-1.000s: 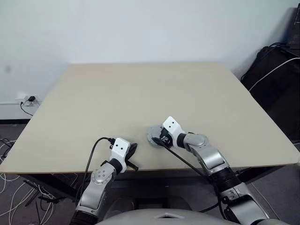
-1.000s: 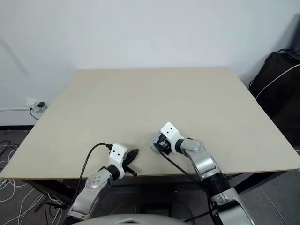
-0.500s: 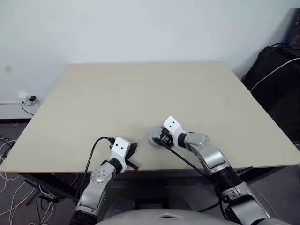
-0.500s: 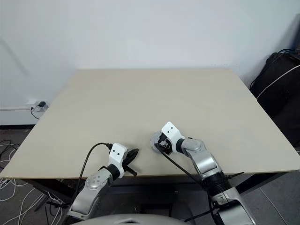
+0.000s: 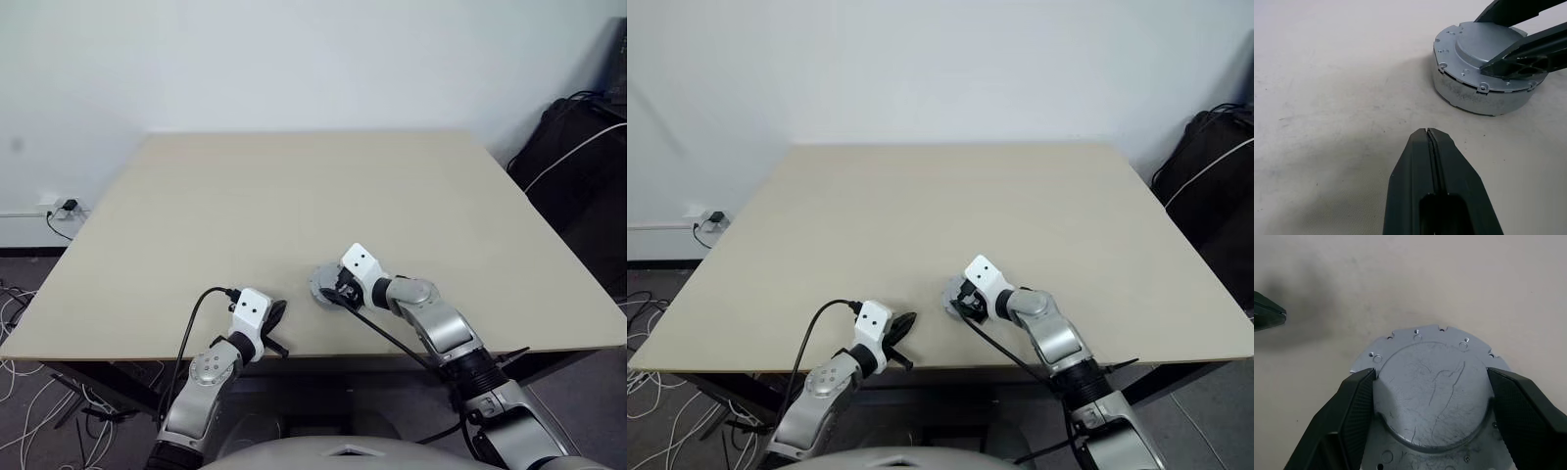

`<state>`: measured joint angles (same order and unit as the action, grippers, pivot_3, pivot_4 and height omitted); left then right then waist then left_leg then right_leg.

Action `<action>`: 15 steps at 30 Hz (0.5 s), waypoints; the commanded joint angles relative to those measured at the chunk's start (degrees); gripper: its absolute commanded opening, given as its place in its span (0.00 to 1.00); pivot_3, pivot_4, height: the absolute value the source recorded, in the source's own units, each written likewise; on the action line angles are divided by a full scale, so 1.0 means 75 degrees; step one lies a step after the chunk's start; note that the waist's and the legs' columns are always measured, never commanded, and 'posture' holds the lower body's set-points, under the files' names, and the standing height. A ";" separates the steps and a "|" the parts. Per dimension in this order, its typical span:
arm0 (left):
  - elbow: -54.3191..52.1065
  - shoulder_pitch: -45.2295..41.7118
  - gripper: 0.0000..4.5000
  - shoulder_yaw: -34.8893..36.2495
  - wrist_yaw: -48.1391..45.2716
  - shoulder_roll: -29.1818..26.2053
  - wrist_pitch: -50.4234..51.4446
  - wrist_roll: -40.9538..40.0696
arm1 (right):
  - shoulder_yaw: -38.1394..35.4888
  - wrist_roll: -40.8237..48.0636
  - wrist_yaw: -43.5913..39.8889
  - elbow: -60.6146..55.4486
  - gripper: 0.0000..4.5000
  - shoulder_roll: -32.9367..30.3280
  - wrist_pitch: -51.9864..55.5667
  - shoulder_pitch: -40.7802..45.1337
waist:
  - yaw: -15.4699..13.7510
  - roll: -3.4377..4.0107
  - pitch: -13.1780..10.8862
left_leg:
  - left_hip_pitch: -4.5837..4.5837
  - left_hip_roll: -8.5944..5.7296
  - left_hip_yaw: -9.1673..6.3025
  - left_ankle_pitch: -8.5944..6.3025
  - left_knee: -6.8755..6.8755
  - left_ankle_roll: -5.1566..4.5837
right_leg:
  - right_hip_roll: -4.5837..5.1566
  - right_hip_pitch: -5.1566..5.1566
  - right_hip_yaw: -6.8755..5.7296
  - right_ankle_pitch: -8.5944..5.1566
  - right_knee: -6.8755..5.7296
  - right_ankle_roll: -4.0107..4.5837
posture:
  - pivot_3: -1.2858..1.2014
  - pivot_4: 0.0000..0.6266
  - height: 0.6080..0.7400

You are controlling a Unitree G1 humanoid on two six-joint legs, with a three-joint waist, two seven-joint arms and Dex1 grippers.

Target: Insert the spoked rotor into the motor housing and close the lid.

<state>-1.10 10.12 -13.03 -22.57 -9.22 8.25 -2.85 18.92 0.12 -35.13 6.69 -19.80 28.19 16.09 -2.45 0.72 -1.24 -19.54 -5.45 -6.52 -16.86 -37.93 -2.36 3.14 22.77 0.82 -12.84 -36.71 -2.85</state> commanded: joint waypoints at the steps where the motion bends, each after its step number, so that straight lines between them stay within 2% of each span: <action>1: -0.0352 -0.0102 0.01 0.0028 -0.0012 -0.0035 -0.0091 -0.0015 | 0.0111 -0.0282 -0.0004 0.0347 0.72 -0.0214 0.0291 -0.0081 | 0.0001 0.0002 0.0002 | 0.0001 0.0000 0.0000 0.0000 0.0000 0.0000 | 0.0000 -0.0001 0.0000 0.0000 0.0000 0.0000 | 0.52 0.00 1.00; 9: -0.0296 -0.0177 0.01 0.0031 -0.0013 -0.0023 -0.0114 -0.0005 | 0.0052 -0.0143 -0.0083 0.0273 0.72 -0.0190 0.0438 -0.0141 | -0.0001 0.0001 0.0002 | -0.0002 0.0000 -0.0003 0.0001 0.0005 -0.0006 | 0.0000 0.0002 -0.0002 0.0000 0.0009 0.0000 | 0.52 0.00 1.00; 15: 0.0423 -0.1181 0.01 0.0079 0.0208 0.0087 0.0284 0.0199 | 0.0094 -0.0149 -0.0006 0.0254 0.72 -0.0081 0.0459 -0.0162 | -0.0015 0.0001 0.0002 | 0.0000 0.0000 -0.0005 0.0000 0.0002 -0.0002 | -0.0001 -0.0004 -0.0008 0.0001 0.0008 -0.0002 | 0.52 0.00 1.00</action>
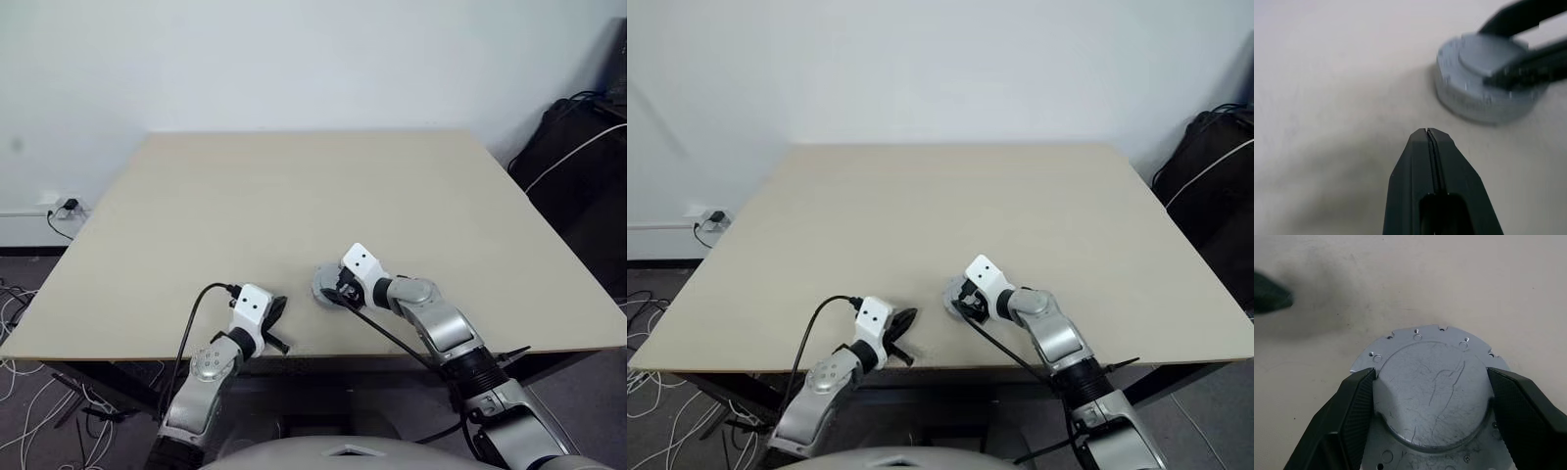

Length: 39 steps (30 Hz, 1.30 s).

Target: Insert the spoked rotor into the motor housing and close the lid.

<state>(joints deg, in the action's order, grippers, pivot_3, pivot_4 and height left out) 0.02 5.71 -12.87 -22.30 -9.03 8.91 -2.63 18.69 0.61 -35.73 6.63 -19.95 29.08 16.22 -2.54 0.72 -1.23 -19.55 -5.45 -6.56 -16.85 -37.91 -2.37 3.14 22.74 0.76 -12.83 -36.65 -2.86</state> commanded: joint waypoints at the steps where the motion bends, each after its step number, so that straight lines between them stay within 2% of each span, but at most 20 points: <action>1: 0.0474 -0.0856 0.01 0.0043 0.0226 0.0078 0.0330 0.0240 | 0.0130 -0.0203 0.0086 0.0239 0.72 -0.0037 0.0347 -0.0189 | -0.0004 -0.0001 0.0001 | 0.0002 0.0000 0.0000 0.0001 -0.0001 0.0000 | 0.0000 -0.0002 -0.0003 0.0000 -0.0001 -0.0001 | 0.52 0.00 1.00; 6: 0.1499 -0.2214 0.01 0.0292 0.0041 0.0351 0.1269 -0.0124 | 0.0158 -0.0173 0.0142 0.0120 0.72 0.0047 0.0379 -0.0246 | 0.0015 -0.0023 0.0012 | 0.0002 -0.0001 -0.0002 0.0015 0.0000 -0.0020 | -0.0009 0.0002 -0.0006 0.0003 -0.0001 -0.0004 | 0.52 0.00 1.00; 11: 0.2288 -0.3424 0.01 0.0971 -0.0959 0.0866 0.2654 -0.1544 | 0.0142 -0.0156 0.0210 -0.0022 0.72 0.0112 0.0419 -0.0347 | 0.0044 -0.0035 0.0013 | -0.0005 -0.0003 -0.0004 0.0015 0.0001 -0.0021 | -0.0010 0.0009 -0.0006 0.0003 0.0001 -0.0004 | 0.52 0.00 1.00; 16: 0.3024 -0.4208 0.01 0.1192 -0.1307 0.1109 0.3288 -0.1948 | 0.0076 -0.0130 0.0314 -0.0199 0.72 0.0124 0.0512 -0.0498 | 0.0089 -0.0038 0.0013 | -0.0008 -0.0003 -0.0009 0.0014 0.0002 -0.0021 | -0.0012 0.0009 -0.0005 0.0003 0.0005 -0.0003 | 0.52 0.00 1.00; 27: 0.3543 -0.4476 0.01 0.0878 -0.1209 0.1133 0.3801 -0.1664 | 0.0034 -0.0108 0.0394 -0.0423 0.72 0.0096 0.0631 -0.0642 | 0.0078 -0.0041 0.0013 | -0.0014 -0.0007 -0.0022 0.0009 0.0006 -0.0004 | -0.0012 0.0010 0.0012 0.0003 0.0016 -0.0001 | 0.52 0.00 1.00; 39: 0.3079 -0.4127 0.01 0.0282 -0.1707 0.0805 0.4545 -0.1540 | 0.0105 -0.0110 0.0316 -0.0411 0.72 0.0104 0.0620 -0.0587 | 0.0063 -0.0041 0.0034 | -0.0007 -0.0007 -0.0024 -0.0003 0.0007 -0.0011 | -0.0013 0.0001 0.0012 0.0001 0.0023 -0.0004 | 0.52 0.00 1.00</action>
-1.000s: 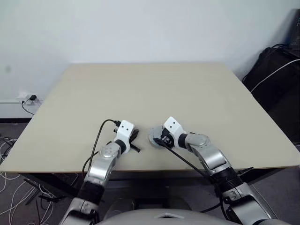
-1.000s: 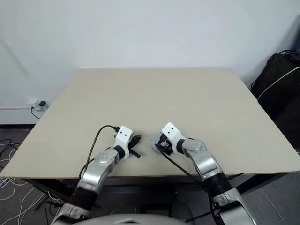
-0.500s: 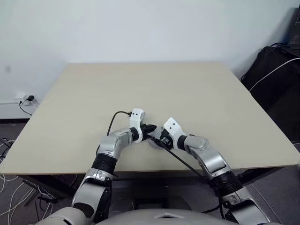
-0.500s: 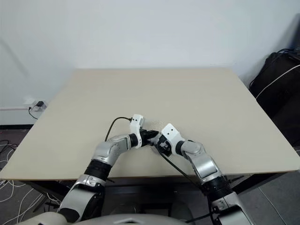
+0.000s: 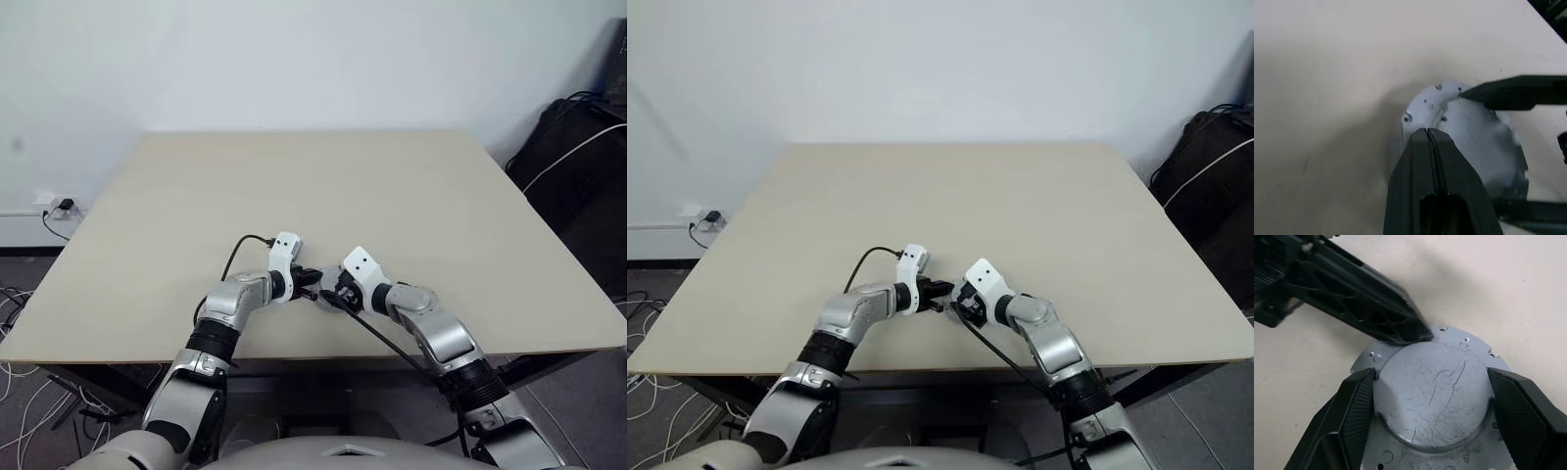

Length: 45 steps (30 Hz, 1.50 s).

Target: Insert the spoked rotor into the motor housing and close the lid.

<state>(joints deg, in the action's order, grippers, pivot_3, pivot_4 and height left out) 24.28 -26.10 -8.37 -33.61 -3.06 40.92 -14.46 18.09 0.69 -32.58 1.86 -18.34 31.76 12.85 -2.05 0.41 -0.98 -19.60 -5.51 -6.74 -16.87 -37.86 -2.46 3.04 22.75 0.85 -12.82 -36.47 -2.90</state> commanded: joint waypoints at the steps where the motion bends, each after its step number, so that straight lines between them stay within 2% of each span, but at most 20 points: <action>1: -0.0207 0.0138 0.01 -0.0383 -0.0261 -0.0007 0.0299 0.0047 | 0.0136 -0.0082 -0.0080 0.0189 0.72 -0.0089 0.0307 -0.0157 | -0.0005 0.0000 0.0001 | 0.0000 0.0000 0.0000 0.0000 0.0000 0.0000 | 0.0000 -0.0001 0.0000 0.0000 0.0001 0.0001 | 0.52 0.00 1.00; 2: -0.0245 0.0159 0.01 -0.0430 -0.0303 -0.0012 0.0321 0.0051 | 0.0087 -0.0030 -0.0085 0.0142 0.72 -0.0085 0.0379 -0.0183 | -0.0009 -0.0001 0.0002 | 0.0000 0.0000 0.0000 0.0000 0.0000 0.0001 | 0.0000 -0.0001 0.0000 0.0000 0.0001 0.0001 | 0.52 0.00 1.00; 4: -0.0274 0.0177 0.01 -0.0487 -0.0345 -0.0014 0.0328 0.0069 | -0.0052 0.0094 -0.0078 0.0000 0.89 -0.0092 0.0575 -0.0278 | -0.0029 -0.0001 0.0003 | 0.0000 0.0000 -0.0001 0.0000 0.0000 0.0001 | 0.0000 -0.0001 0.0000 0.0001 0.0002 0.0001 | 0.52 0.00 1.00; 6: -0.0275 0.0182 0.01 -0.0504 -0.0364 -0.0006 0.0324 0.0088 | -0.0153 0.0195 -0.0117 -0.0241 1.00 -0.0165 0.0728 -0.0434 | -0.0056 -0.0001 0.0004 | 0.0000 -0.0001 -0.0006 0.0000 0.0001 0.0000 | 0.0000 -0.0005 -0.0002 0.0001 0.0009 0.0002 | 0.52 0.00 1.00; 11: -0.0264 0.0181 0.01 -0.0521 -0.0379 0.0007 0.0300 0.0118 | -0.0475 0.0343 -0.0066 -0.0859 1.00 -0.0450 0.1033 -0.0841 | -0.0082 -0.0001 0.0004 | -0.0003 -0.0007 -0.0015 -0.0008 0.0000 -0.0006 | 0.0005 -0.0018 -0.0005 -0.0004 0.0031 -0.0010 | 0.52 0.00 1.00; 16: -0.0244 0.0164 0.01 -0.0502 -0.0374 0.0014 0.0263 0.0122 | -0.1182 0.0809 -0.0295 -0.1944 1.00 -0.1084 0.1298 -0.1578 | -0.0123 -0.0005 0.0004 | -0.0007 -0.0015 -0.0020 -0.0012 -0.0002 -0.0011 | 0.0010 -0.0034 -0.0007 0.0001 0.0063 -0.0032 | 0.52 0.00 1.00; 20: -0.0225 0.0144 0.01 -0.0513 -0.0417 -0.0011 0.0237 0.0137 | -0.1866 0.1230 -0.0304 -0.2534 1.00 -0.1233 0.1297 -0.1933 | -0.0118 -0.0003 0.0000 | -0.0020 -0.0021 -0.0014 -0.0042 -0.0007 -0.0017 | 0.0017 -0.0024 -0.0001 0.0003 0.0069 -0.0043 | 0.52 0.00 1.00; 23: -0.0180 0.0110 0.01 -0.0527 -0.0454 -0.0028 0.0215 0.0153 | -0.2625 0.1752 -0.0007 -0.2630 1.00 -0.0829 0.1387 -0.1994 | -0.0119 -0.0007 -0.0003 | -0.0020 -0.0020 -0.0007 -0.0042 -0.0007 -0.0015 | 0.0021 -0.0021 0.0001 0.0002 0.0067 -0.0046 | 0.52 0.00 1.00; 29: -0.0135 0.0080 0.01 -0.0532 -0.0484 -0.0033 0.0181 0.0200 | -0.4405 0.3202 0.1298 -0.2177 1.00 0.0918 0.2419 -0.1504 | -0.0128 -0.0001 0.0000 | -0.0018 -0.0018 -0.0010 -0.0040 -0.0007 -0.0012 | 0.0015 -0.0023 0.0002 0.0011 0.0065 -0.0036 | 0.52 0.00 1.00; 37: -0.0102 0.0074 0.01 -0.0495 -0.0502 -0.0038 0.0099 0.0237 | -0.4565 0.3907 0.1951 -0.1296 1.00 0.1742 0.3551 -0.1015 | -0.0102 0.0016 0.0005 | -0.0019 -0.0026 -0.0004 -0.0028 0.0001 0.0004 | 0.0020 -0.0015 0.0010 0.0028 0.0064 -0.0008 | 0.52 0.00 1.00; 45: -0.0189 0.0114 0.01 -0.0470 -0.0454 -0.0039 0.0027 0.0254 | -0.4721 0.4504 0.2072 -0.0789 1.00 0.2028 0.4195 -0.0636 | -0.0076 0.0021 0.0007 | -0.0018 -0.0033 -0.0004 -0.0033 0.0000 -0.0012 | 0.0021 -0.0015 0.0011 0.0029 0.0062 -0.0009 | 0.52 0.00 1.00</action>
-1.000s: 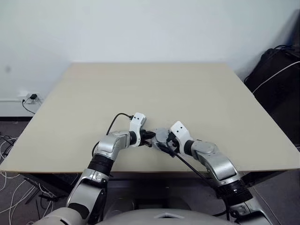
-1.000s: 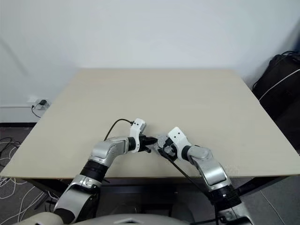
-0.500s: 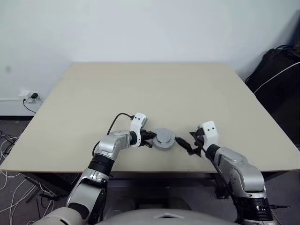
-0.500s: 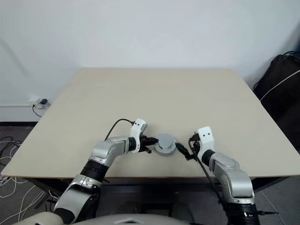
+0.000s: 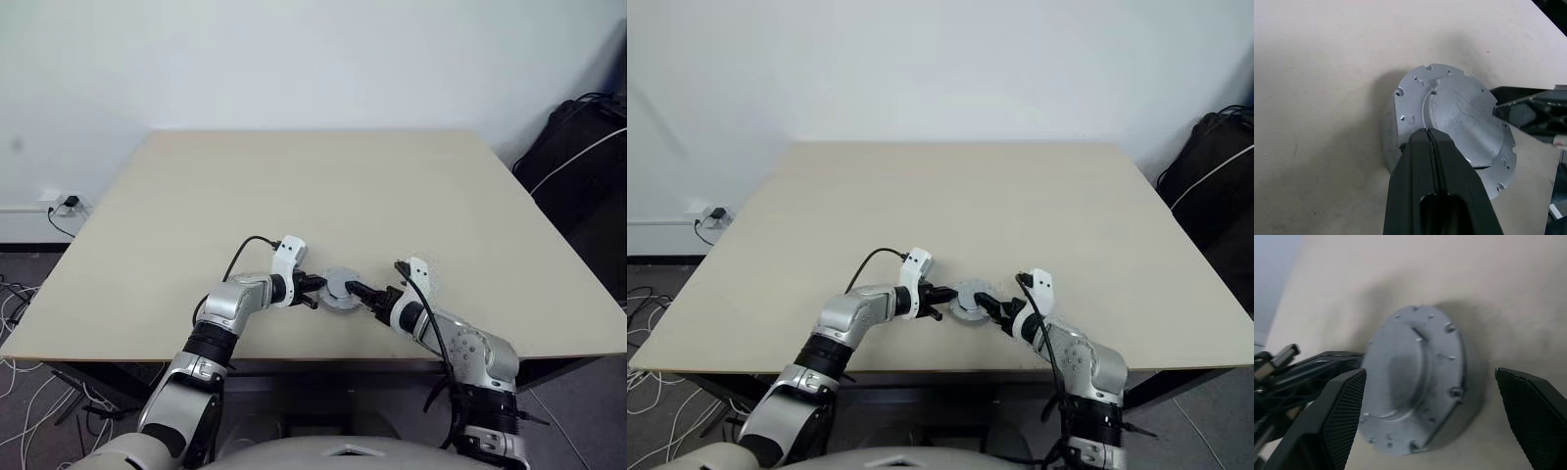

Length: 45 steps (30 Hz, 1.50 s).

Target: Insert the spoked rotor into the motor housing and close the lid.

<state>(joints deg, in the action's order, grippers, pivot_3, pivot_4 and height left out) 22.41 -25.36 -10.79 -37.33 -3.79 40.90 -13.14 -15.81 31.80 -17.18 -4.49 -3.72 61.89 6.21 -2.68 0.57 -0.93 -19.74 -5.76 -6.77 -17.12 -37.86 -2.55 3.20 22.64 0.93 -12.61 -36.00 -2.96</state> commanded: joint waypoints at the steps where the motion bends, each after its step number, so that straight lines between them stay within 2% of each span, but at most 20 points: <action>1: 0.0042 0.0028 0.01 -0.0145 0.0039 0.0059 0.0031 0.0080 | -0.0214 0.0405 0.0046 0.0141 1.00 0.0090 0.0246 0.0281 | 0.0019 0.0000 0.0000 | 0.0000 -0.0001 0.0001 0.0003 0.0000 0.0003 | 0.0000 0.0000 0.0000 0.0000 0.0000 0.0000 | 0.52 0.00 1.00; 10: -0.0036 0.0090 0.01 -0.0125 0.0047 0.0062 -0.0004 0.0128 | -0.0380 0.0841 0.0142 0.0792 1.00 0.0266 0.0898 0.0513 | 0.0067 0.0011 0.0009 | 0.0007 0.0001 0.0001 -0.0004 -0.0001 -0.0010 | -0.0002 -0.0004 0.0001 0.0001 -0.0004 -0.0001 | 0.52 0.00 1.00; 20: -0.0036 0.0111 0.01 -0.0142 0.0033 0.0028 -0.0033 0.0130 | -0.1215 0.1956 -0.0136 0.1348 1.00 0.0758 0.1450 0.0743 | 0.0213 0.0031 0.0022 | 0.0006 0.0005 0.0002 0.0013 0.0015 -0.0040 | -0.0003 0.0008 0.0007 0.0001 -0.0004 0.0001 | 0.52 0.00 1.00; 27: -0.0035 0.0129 0.01 -0.0145 0.0018 0.0013 -0.0033 0.0143 | -0.1300 0.1744 0.0445 0.1524 1.00 0.1212 0.1101 0.0689 | 0.0282 0.0036 0.0037 | 0.0008 0.0009 0.0006 0.0013 0.0022 -0.0039 | -0.0006 0.0012 0.0012 0.0001 -0.0005 0.0001 | 0.52 0.00 1.00; 31: -0.0037 0.0148 0.01 -0.0140 -0.0005 0.0039 -0.0034 0.0187 | -0.1219 0.1815 0.0409 0.1422 1.00 0.1314 0.1061 0.0586 | 0.0335 0.0041 0.0049 | 0.0015 0.0014 0.0009 0.0011 0.0020 -0.0021 | -0.0012 0.0006 0.0014 0.0001 -0.0006 0.0001 | 0.52 0.00 1.00; 34: -0.0025 0.0147 0.01 -0.0140 -0.0013 0.0051 -0.0034 0.0210 | -0.1207 0.1854 0.0383 0.1347 0.86 0.1274 0.1063 0.0552 | 0.0351 0.0050 0.0055 | 0.0015 0.0014 0.0008 0.0015 0.0020 -0.0025 | -0.0013 0.0007 0.0014 0.0001 -0.0008 0.0001 | 0.52 0.00 1.00; 39: -0.0017 0.0141 0.01 -0.0139 -0.0017 0.0062 -0.0041 0.0217 | -0.1209 0.1898 0.0325 0.1272 0.50 0.1135 0.1123 0.0505 | 0.0356 0.0063 0.0062 | 0.0008 0.0012 0.0011 0.0017 0.0030 -0.0032 | -0.0011 0.0021 0.0021 0.0001 -0.0010 0.0004 | 0.52 0.00 1.00; 41: -0.0016 0.0143 0.01 -0.0117 -0.0029 0.0081 -0.0043 0.0246 | -0.1189 0.1884 0.0345 0.1295 0.42 0.1055 0.1131 0.0451 | 0.0350 0.0062 0.0063 | 0.0011 0.0012 0.0011 0.0015 0.0030 -0.0035 | -0.0010 0.0016 0.0021 0.0001 -0.0009 0.0003 | 0.52 0.00 1.00; 45: -0.0024 0.0151 0.01 -0.0092 -0.0037 0.0101 -0.0040 0.0271 | -0.1146 0.1883 0.0386 0.1312 0.39 0.0955 0.1129 0.0375 | 0.0347 0.0073 0.0069 | 0.0012 0.0012 0.0010 0.0012 0.0029 -0.0030 | -0.0009 0.0014 0.0019 0.0000 -0.0009 0.0002 | 0.52 0.00 1.00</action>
<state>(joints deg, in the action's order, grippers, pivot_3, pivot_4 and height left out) 22.19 -24.58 -9.19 -36.09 -5.12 39.62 -10.17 -27.43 45.83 -14.63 5.35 2.88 69.28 8.63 -0.08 1.11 -0.42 -19.65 -5.67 -6.70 -17.03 -37.64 -2.80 3.13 22.75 1.08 -12.61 -36.07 -2.95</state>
